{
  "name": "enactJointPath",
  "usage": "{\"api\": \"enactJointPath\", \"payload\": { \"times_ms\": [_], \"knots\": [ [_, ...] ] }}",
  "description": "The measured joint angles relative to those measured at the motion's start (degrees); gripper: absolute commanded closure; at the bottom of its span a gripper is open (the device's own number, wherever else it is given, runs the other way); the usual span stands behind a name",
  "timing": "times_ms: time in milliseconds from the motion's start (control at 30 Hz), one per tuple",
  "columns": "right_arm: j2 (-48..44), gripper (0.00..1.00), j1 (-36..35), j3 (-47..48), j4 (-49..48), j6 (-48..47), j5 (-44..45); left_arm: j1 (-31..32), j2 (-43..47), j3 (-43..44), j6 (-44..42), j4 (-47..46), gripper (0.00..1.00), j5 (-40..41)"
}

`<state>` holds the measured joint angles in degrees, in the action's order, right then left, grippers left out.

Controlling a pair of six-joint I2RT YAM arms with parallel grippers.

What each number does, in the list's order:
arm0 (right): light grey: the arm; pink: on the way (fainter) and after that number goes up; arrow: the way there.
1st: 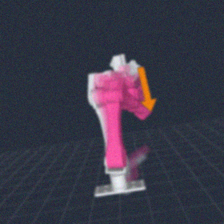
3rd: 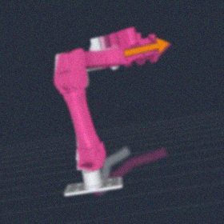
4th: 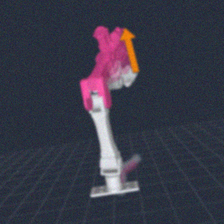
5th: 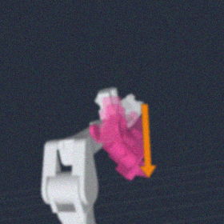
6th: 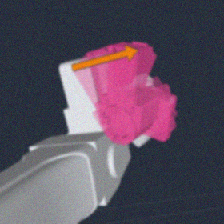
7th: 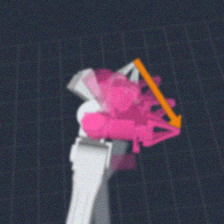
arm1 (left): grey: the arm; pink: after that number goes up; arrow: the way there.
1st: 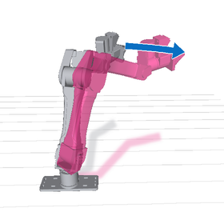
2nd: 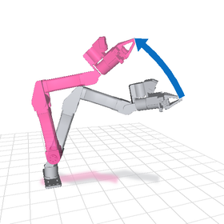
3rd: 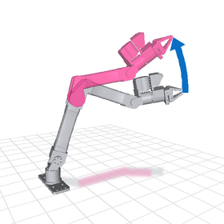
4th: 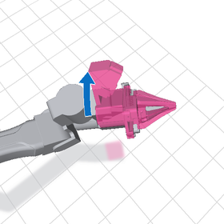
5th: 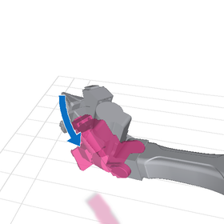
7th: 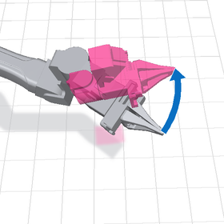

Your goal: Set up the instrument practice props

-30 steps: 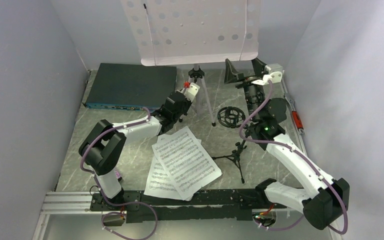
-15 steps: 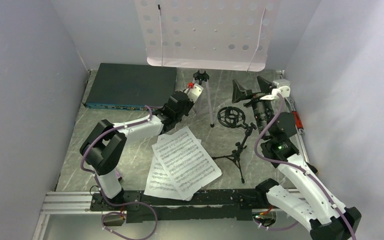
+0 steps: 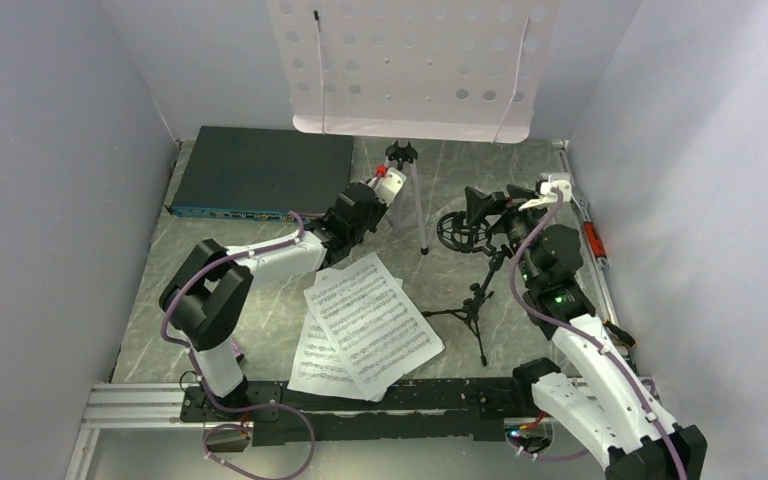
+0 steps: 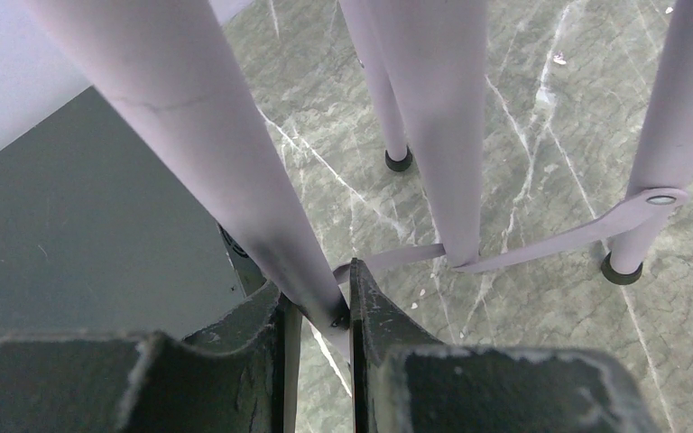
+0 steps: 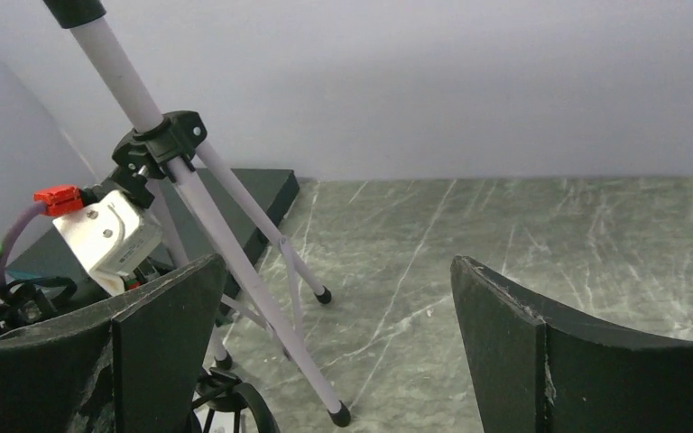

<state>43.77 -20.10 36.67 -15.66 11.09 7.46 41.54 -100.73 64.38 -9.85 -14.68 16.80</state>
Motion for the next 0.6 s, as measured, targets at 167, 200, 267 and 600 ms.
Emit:
{"api": "enactJointPath", "payload": {
  "times_ms": [167, 200, 267, 600],
  "knots": [
    [2.75, 0.01, 6.25, 0.02, -1.57, 4.79, -7.58, 0.0, 0.5, -1.22, -0.02, -1.29, 0.98, -0.35],
    [3.32, 0.01, 7.28, 0.02, -1.95, 5.77, -9.33, 0.0, 0.5, -1.27, -0.02, -1.36, 0.97, -0.37],
    [4.07, 0.01, 8.59, 0.02, -2.49, 7.04, -11.63, 0.0, 0.52, -1.38, -0.11, -1.57, 0.97, -0.42],
    [3.41, 0.01, 9.9, 0.11, -3.13, 8.55, -19.82, 0.07, 0.52, -1.4, -0.13, -1.6, 0.97, -0.48]
  ]
}}
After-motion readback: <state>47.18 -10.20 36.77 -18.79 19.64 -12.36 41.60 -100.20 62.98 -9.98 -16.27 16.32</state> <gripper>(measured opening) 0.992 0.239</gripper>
